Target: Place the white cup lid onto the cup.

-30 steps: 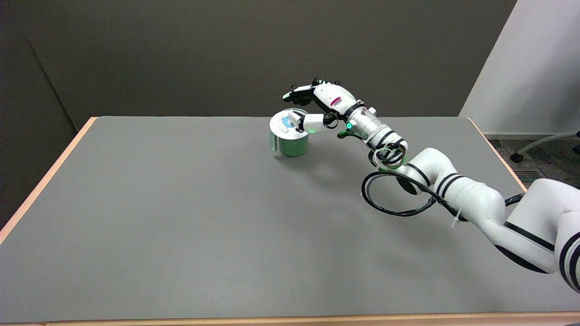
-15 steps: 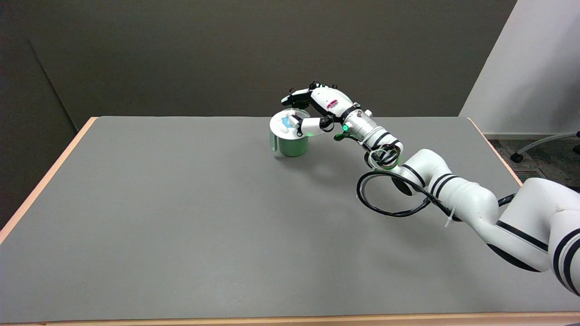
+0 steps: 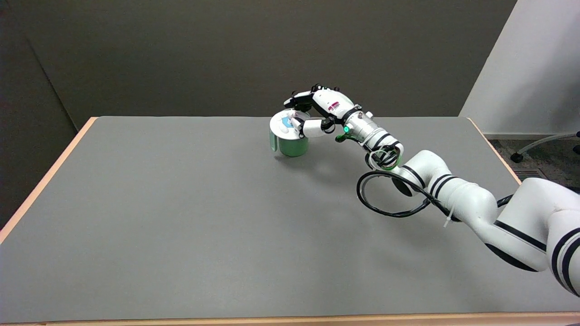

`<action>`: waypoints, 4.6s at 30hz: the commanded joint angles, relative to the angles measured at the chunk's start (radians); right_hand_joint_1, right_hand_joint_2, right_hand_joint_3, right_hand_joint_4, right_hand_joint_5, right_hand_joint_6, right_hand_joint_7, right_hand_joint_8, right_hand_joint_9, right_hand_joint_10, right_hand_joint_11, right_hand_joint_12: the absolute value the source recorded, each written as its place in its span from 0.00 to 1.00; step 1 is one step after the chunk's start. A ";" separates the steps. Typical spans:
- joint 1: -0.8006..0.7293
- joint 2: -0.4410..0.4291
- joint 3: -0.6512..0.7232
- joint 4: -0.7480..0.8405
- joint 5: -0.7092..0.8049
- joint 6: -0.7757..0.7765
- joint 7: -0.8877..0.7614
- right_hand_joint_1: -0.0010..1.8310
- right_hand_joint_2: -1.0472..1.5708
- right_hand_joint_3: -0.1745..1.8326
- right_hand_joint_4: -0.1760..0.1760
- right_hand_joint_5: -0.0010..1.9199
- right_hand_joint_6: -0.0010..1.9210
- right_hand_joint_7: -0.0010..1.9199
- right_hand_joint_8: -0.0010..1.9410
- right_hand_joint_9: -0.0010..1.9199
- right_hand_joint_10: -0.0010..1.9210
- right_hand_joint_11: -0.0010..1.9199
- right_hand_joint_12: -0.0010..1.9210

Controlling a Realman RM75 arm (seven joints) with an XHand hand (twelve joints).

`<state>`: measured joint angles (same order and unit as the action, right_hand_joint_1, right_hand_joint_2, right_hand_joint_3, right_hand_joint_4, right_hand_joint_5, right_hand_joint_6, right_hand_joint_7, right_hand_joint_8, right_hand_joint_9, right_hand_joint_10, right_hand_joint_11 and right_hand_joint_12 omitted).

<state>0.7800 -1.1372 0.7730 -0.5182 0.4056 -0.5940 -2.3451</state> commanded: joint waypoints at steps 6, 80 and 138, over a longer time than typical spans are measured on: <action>0.001 -0.003 -0.006 0.009 0.005 -0.004 -0.001 0.48 0.84 0.20 1.00 0.37 0.73 0.40 0.17 0.35 0.21 0.10 0.51; 0.044 -0.012 0.010 0.041 0.007 0.004 -0.001 0.48 0.84 0.20 1.00 0.36 0.73 0.38 0.23 0.30 0.28 0.06 0.55; -0.041 0.293 0.296 0.163 0.040 -0.016 -0.002 0.31 0.66 0.63 0.69 0.25 0.11 0.21 0.07 0.20 0.08 0.23 0.15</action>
<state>0.8082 -1.0115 0.9142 -0.4575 0.4416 -0.6139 -2.3463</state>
